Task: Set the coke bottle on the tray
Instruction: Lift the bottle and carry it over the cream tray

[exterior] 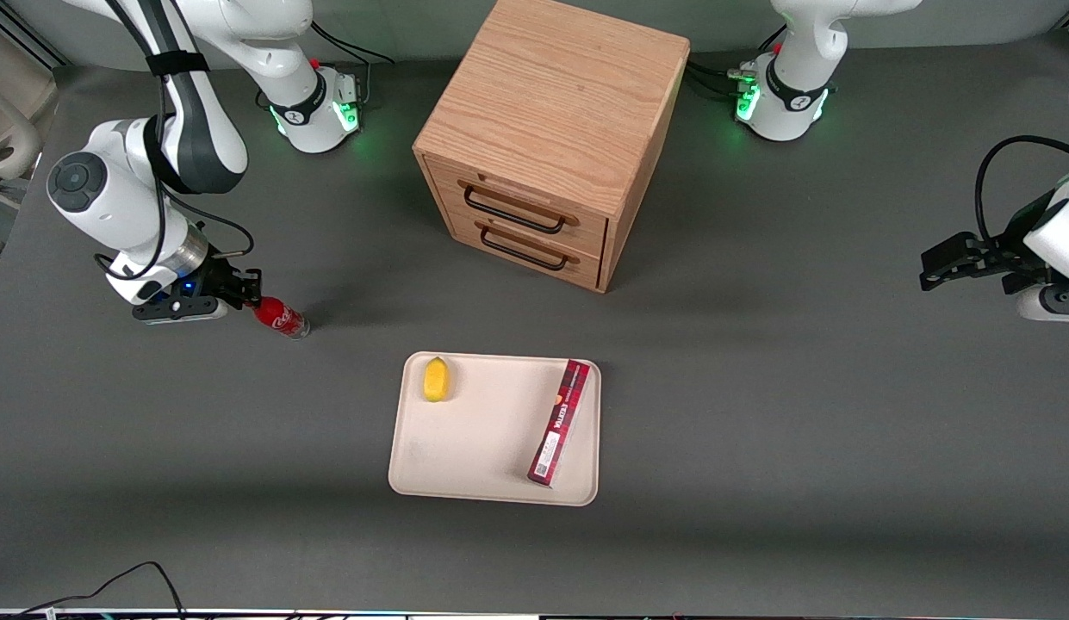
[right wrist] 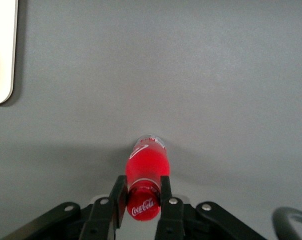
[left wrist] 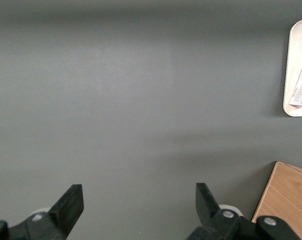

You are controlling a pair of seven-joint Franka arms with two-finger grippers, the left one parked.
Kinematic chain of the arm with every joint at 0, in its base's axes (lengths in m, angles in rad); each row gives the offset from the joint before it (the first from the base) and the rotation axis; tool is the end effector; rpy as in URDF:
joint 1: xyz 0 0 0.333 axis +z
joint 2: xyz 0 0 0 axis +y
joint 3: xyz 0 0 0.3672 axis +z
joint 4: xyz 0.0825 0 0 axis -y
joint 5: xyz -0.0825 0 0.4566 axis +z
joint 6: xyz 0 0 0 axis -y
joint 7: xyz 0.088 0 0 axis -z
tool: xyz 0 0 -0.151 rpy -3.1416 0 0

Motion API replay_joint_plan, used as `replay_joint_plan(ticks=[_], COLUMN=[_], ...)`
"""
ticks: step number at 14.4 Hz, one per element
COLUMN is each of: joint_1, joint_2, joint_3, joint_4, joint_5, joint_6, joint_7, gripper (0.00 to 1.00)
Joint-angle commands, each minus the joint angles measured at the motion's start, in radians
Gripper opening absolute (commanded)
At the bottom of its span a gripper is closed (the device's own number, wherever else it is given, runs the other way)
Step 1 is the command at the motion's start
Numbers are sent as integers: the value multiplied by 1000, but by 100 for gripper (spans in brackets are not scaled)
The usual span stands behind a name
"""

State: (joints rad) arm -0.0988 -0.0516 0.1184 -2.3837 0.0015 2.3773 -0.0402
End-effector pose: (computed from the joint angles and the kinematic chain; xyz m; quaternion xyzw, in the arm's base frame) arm 0.5455 0.0105 0.3016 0.9993 0.0293 0.0224 0.0028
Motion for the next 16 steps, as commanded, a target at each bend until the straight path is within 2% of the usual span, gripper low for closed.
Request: replay_joint_plan(ticks=[1, 3, 4, 7, 9, 12, 13, 16], joint_1=[2, 5, 5, 7, 45, 177, 220, 281], joint_2=[-7, -7, -4, 129, 290, 491, 560, 743], joint_3=[10, 55, 81, 170, 196, 192, 184, 153], joint_4=[-29, 35, 110, 483, 746, 993, 1074, 1276], joint_5=[25, 25, 25, 15, 2, -134, -162, -172], joint_6=[28, -24, -103, -434, -568, -596, -598, -584], joint_7=[-23, 21, 70, 201, 297, 439, 463, 480], gripper=[0, 0, 0, 0, 0, 0, 0, 0])
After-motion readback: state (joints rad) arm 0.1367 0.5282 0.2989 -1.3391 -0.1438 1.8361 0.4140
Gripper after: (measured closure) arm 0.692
